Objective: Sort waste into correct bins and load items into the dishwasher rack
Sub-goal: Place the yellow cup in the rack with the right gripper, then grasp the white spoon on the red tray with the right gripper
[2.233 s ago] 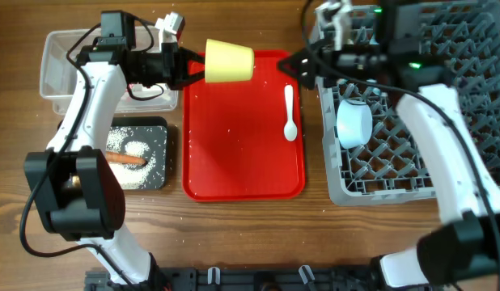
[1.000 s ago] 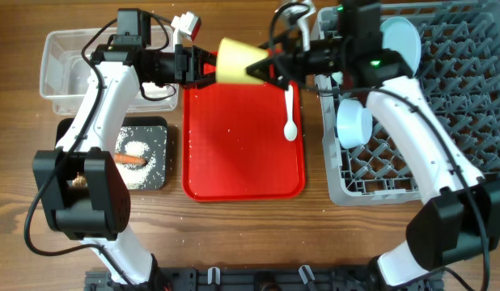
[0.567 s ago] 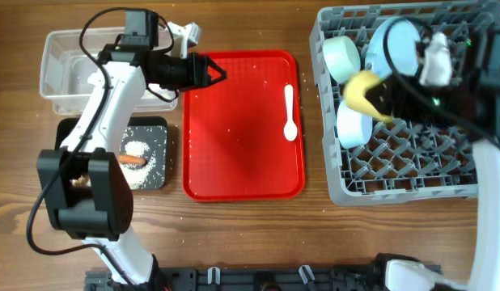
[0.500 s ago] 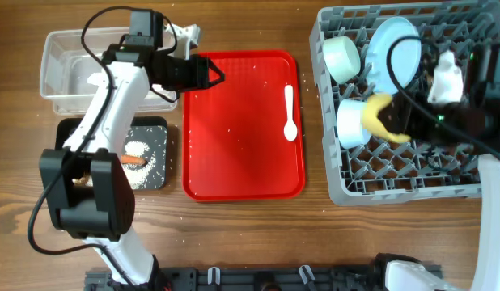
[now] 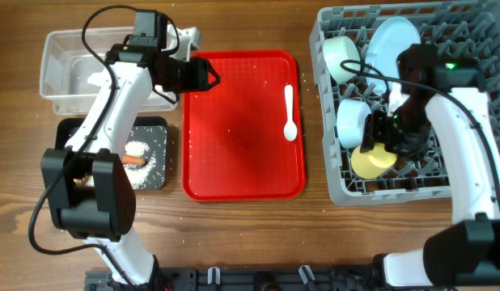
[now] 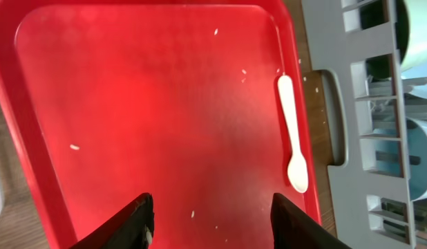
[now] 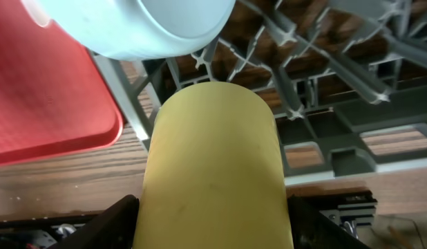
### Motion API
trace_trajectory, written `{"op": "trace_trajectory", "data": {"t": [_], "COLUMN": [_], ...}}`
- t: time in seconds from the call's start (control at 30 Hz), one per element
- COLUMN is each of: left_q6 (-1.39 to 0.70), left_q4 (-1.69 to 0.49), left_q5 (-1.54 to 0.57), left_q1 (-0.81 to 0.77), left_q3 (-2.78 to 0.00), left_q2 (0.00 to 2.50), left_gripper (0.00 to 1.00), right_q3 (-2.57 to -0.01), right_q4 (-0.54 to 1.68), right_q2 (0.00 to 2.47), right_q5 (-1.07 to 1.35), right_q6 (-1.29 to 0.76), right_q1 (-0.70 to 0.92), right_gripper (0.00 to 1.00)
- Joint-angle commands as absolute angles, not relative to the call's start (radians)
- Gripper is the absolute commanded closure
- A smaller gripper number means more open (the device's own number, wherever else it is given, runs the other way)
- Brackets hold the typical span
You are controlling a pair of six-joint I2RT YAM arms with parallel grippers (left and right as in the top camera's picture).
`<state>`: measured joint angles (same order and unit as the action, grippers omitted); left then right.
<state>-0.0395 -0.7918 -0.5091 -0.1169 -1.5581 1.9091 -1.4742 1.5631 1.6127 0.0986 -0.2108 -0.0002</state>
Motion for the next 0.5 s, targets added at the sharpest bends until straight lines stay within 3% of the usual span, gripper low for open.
{"op": "trace_trajectory", "data": {"t": [0.0,0.13,0.2,0.27,0.37,0.47], "left_q6": [-0.034,-0.034,-0.034,-0.035,-0.035,-0.034], "left_q4": [-0.805,-0.808,-0.809,-0.812,-0.813,-0.814], "left_q5": [-0.458,-0.458,-0.458,-0.458,-0.458,-0.458], "left_q1": [-0.119,-0.119,-0.119,-0.119,-0.119,-0.119], "left_q3": [-1.559,-1.559,-1.559,-1.559,-1.559,-1.559], "left_q2": [1.891,1.891,1.891,1.891,1.891,1.891], "left_gripper": [0.45,0.45,0.45,0.43,0.43,0.41], "right_q3": [-1.399,-1.381,-1.381,-1.381,-1.382,-1.425], "right_q4": [1.536,1.475,1.439,1.431,1.424,1.416], "right_q2": [1.638,1.639,1.640,1.640,1.640,1.637], "right_q5": [0.074,0.074,0.074,0.074,0.074,0.075], "right_q6": [-0.228,-0.229,-0.228,-0.227,-0.228,-0.222], "right_q1": [0.002,0.002,0.002,0.003,0.003,0.018], "right_gripper": [0.53,0.47,0.29,0.20,0.18,0.26]}}
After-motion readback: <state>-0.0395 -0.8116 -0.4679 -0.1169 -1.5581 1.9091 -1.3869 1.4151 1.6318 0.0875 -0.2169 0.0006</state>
